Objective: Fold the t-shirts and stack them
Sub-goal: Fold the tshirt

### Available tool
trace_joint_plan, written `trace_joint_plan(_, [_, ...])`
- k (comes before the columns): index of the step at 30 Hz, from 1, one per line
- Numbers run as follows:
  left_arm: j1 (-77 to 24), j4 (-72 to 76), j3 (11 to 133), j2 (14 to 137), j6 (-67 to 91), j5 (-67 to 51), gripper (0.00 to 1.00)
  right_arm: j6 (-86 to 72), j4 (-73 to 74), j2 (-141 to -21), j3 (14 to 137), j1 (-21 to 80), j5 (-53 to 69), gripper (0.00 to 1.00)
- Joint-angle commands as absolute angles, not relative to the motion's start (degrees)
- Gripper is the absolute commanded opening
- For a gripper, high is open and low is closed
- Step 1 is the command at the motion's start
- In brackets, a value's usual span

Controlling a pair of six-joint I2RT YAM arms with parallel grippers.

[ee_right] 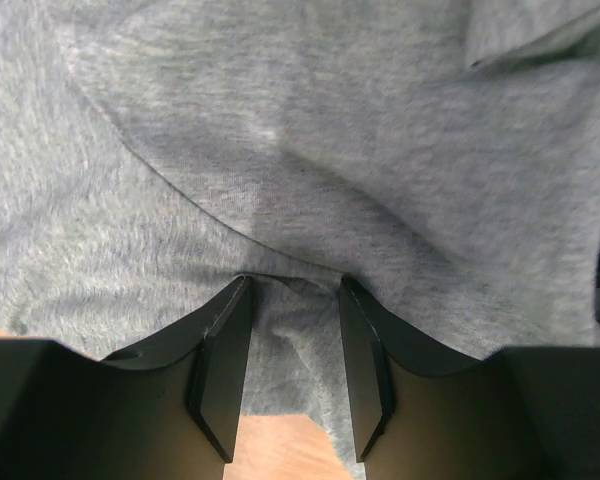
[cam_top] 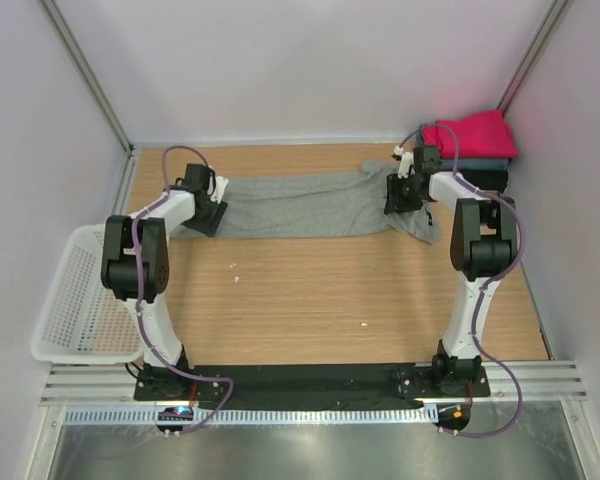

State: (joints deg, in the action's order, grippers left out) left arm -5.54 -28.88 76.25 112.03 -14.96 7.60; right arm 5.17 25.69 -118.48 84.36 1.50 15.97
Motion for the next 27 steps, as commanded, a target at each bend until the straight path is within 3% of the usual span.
trace_joint_plan(1, [-6.2,-31.6,68.7,110.6,-14.5,7.5,0.62,7.8,27.5,-123.1,89.4,1.4,11.3,0.46])
trace_joint_plan(18, [-8.3,-35.4,53.5,91.9,-13.7,5.5,0.62,14.5,38.4,-134.4,109.9,1.3,6.9,0.48])
trace_joint_plan(27, [-10.3,-41.2,58.8,80.3,-12.0,3.8,0.63,11.7,36.7,-118.9,100.3,1.3,12.3,0.49])
